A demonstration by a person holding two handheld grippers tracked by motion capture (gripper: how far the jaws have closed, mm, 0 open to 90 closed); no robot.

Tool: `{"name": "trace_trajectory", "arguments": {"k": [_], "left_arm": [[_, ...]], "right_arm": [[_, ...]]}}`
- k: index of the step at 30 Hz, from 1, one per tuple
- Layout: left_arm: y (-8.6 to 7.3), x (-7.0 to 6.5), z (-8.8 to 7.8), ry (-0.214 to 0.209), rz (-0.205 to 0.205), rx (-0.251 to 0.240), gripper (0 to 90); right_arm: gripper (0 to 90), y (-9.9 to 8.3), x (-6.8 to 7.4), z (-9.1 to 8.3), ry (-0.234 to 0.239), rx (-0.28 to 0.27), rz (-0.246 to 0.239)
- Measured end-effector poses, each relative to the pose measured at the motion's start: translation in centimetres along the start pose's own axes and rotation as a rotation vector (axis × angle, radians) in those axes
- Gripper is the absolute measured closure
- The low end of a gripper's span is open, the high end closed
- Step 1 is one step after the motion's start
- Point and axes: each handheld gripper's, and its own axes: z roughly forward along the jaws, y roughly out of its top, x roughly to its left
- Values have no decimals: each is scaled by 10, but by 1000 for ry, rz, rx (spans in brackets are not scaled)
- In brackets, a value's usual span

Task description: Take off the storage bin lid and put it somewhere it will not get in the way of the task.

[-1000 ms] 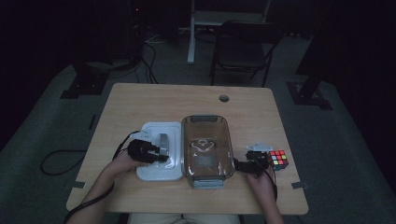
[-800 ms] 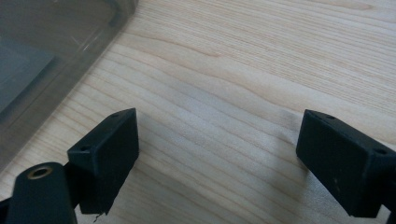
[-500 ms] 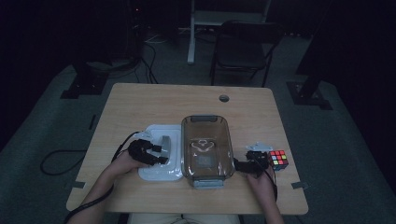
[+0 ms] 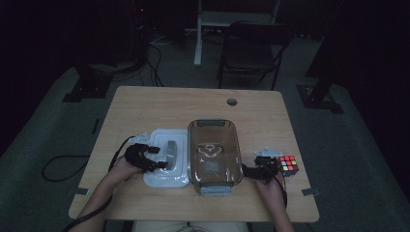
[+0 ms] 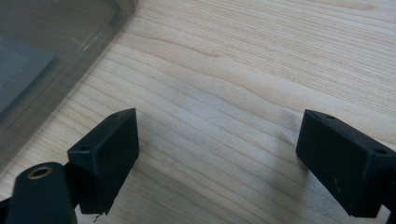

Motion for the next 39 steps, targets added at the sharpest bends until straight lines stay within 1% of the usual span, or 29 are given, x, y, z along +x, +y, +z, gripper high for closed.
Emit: {"name": "trace_trajectory", "arguments": {"k": [2, 3, 4, 5, 6, 7, 8, 10, 11, 12, 14, 15, 17, 18, 19, 21, 22, 23, 24, 25, 26, 27, 29, 32, 34, 35, 36, 37, 39], "left_arm": [[-1, 0, -4, 16, -15, -19, 110], [-1, 1, -5, 24, -19, -22, 110], [-2, 1, -7, 33, -23, -21, 109], [-2, 1, -8, 31, -31, -19, 97], [-3, 2, -9, 29, -38, -6, 83], [-4, 3, -10, 25, -42, 6, 26], [-5, 3, -10, 27, -48, 5, 6], [-7, 3, -12, 50, -55, 13, 5], [-8, 3, -13, 55, -60, 9, 5], [-9, 3, -14, 66, -70, 5, 6], [-11, 2, -16, 94, -74, -9, 6], [-13, 2, -18, 116, -85, -20, 6], [-15, 3, -20, 142, -101, -39, 6], [-17, 3, -22, 176, -106, -47, 6], [-19, 3, -24, 192, -110, -52, 6], [-21, 3, -27, 236, -116, -52, 6], [-23, 3, -29, 251, -120, -55, 6], [-24, 2, -29, 267, -130, -56, 6], [-26, 2, -31, 302, -140, -58, 6], [-27, 2, -32, 317, -144, -57, 6], [-29, 2, -33, 344, -158, -53, 6], [-30, 2, -34, 356, -165, -56, 6], [-34, 2, -37, 398, -184, -55, 6], [-38, 3, -40, 457, -217, -63, 6], [-42, 4, -42, 495, -255, -65, 6], [-44, 6, -44, 509, -272, -75, 6], [-44, 6, -44, 509, -272, -75, 6], [-48, 9, -48, 537, -309, -86, 6], [-52, 11, -50, 547, -330, -84, 6]], "right_arm": [[129, 0, 0, 0, 0, 0, 0], [129, 0, 0, 0, 0, 0, 0], [129, 0, 0, 0, 0, 0, 0], [129, 0, 0, 0, 0, 0, 0], [129, 0, 0, 0, 0, 0, 0], [129, 0, 0, 0, 0, 0, 1], [129, 0, 0, 0, 0, 0, 1], [129, 0, 0, 0, 0, 1, 1], [129, 0, 0, 0, 0, 0, 1], [129, 0, 0, 0, 0, 0, 1], [129, 0, 0, 0, 0, 1, 1], [129, 0, 0, 0, 0, 0, 1], [128, 0, 0, 0, 0, 0, 1], [129, 0, 0, 0, 0, 0, 1], [129, 0, 0, 0, 0, 0, 1], [129, 0, 0, 0, 0, 0, 1], [129, 0, 0, 0, 0, 0, 1], [129, 0, 0, 0, 0, 1, 1], [129, 0, 0, 0, 0, 0, 1], [129, 0, 0, 0, 0, 0, 1], [129, 0, 0, 0, 0, 0, 1], [129, 0, 0, 0, 0, 1, 1], [129, 0, 0, 0, 0, 0, 1], [129, 0, 0, 0, 0, 0, 0], [129, 0, 0, 0, 0, 0, 1], [129, 0, 0, 0, 0, 0, 1], [129, 0, 0, 0, 0, 0, 1], [129, 0, 0, 0, 0, 0, 1], [129, 0, 0, 0, 0, 0, 1]]}}
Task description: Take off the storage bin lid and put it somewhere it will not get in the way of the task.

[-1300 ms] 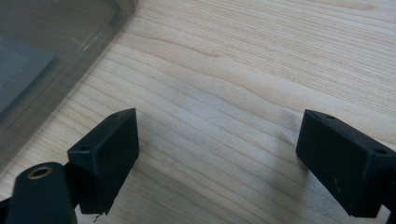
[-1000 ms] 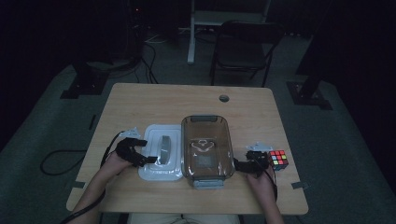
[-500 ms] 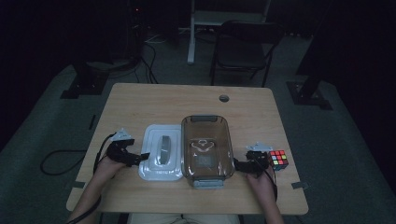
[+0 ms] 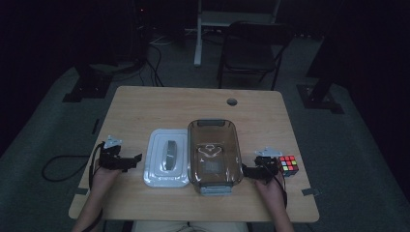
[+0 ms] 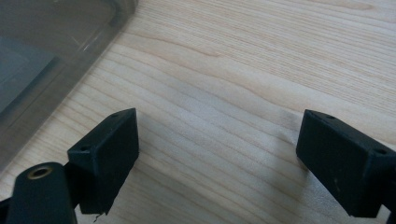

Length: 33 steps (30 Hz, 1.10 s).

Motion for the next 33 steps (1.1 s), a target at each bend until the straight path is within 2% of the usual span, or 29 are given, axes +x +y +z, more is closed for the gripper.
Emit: {"name": "trace_trajectory", "arguments": {"k": [2, 5, 10, 12, 18, 21, 23, 28, 33], "left_arm": [[-3, 4, 0, -19, -25, 0, 6], [-7, 8, 2, 5, -47, 14, 6], [-10, 10, 6, 69, -71, 30, 6], [-11, 12, 8, 84, -94, 33, 6], [-14, 11, 14, 163, -93, 66, 6], [-14, 10, 16, 181, -74, 71, 6], [-15, 8, 17, 196, -38, 79, 7], [-15, 7, 17, 196, -36, 80, 7], [-14, 5, 19, 220, -59, 77, 7]], "right_arm": [[129, 0, 0, 0, 0, 0, -1], [129, 0, 0, 0, 0, 0, -1], [129, 0, 0, 0, 0, 0, -1], [129, 0, 0, 0, 0, 0, -1], [129, 0, 0, 0, 0, 0, -1], [128, 0, 0, 0, -2, 0, 2], [128, 0, 0, 0, -3, 1, 2], [128, 0, 0, 0, -3, 1, 2], [125, 1, 2, 1, -15, 1, 15]]}}
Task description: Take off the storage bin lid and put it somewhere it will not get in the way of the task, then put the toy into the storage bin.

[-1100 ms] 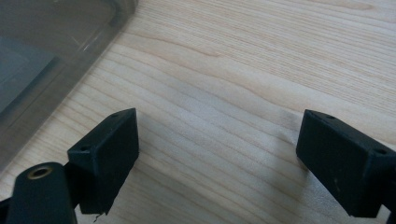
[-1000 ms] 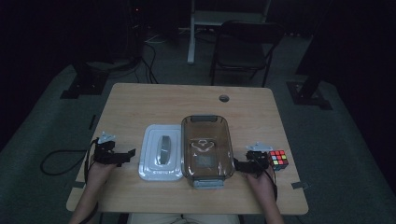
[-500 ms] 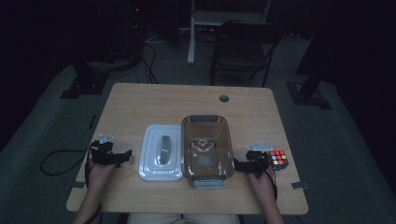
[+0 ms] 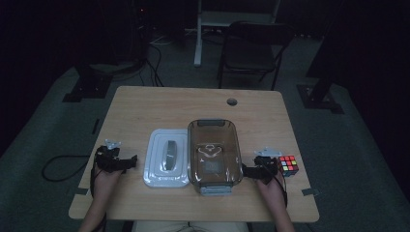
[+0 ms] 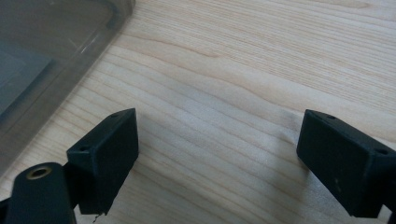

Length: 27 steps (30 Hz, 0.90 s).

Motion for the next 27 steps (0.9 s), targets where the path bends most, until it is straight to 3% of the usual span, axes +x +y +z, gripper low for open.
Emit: {"name": "trace_trajectory", "arguments": {"k": [16, 27], "left_arm": [[-1, -1, -1, -4, 4, 0, 6], [-1, -1, -1, -4, 4, 0, 6]], "right_arm": [[125, 6, 6, -4, 11, 72, -14], [134, 14, 6, -32, -38, -3, 9]]}}
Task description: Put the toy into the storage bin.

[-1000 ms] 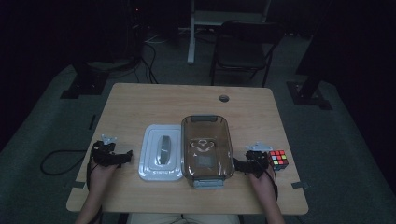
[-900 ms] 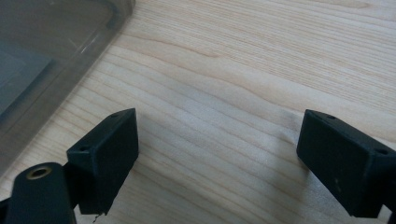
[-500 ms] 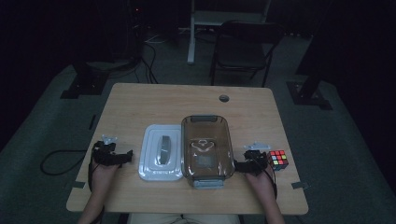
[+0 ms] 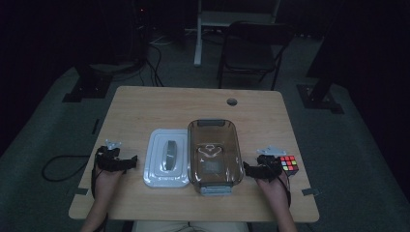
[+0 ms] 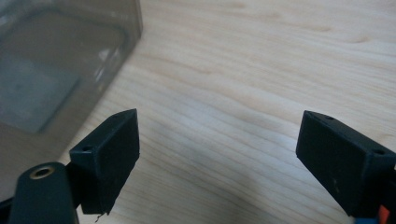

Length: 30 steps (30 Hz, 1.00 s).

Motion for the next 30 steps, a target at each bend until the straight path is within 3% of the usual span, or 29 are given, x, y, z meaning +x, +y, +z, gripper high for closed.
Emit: {"name": "trace_trajectory", "arguments": {"k": [8, 15, 23, 30], "left_arm": [[0, 0, 0, 1, 0, 0, 6], [0, -1, 0, 1, -3, 0, 6], [0, -1, 0, 1, -3, 0, 6], [0, -1, 0, 1, -3, 0, 6]], "right_arm": [[130, 5, -11, -28, -26, -95, 37], [125, 3, -33, -46, -91, -137, 90], [123, -13, -58, -54, -150, -122, 154], [121, -30, -70, -53, -181, -97, 191]]}}
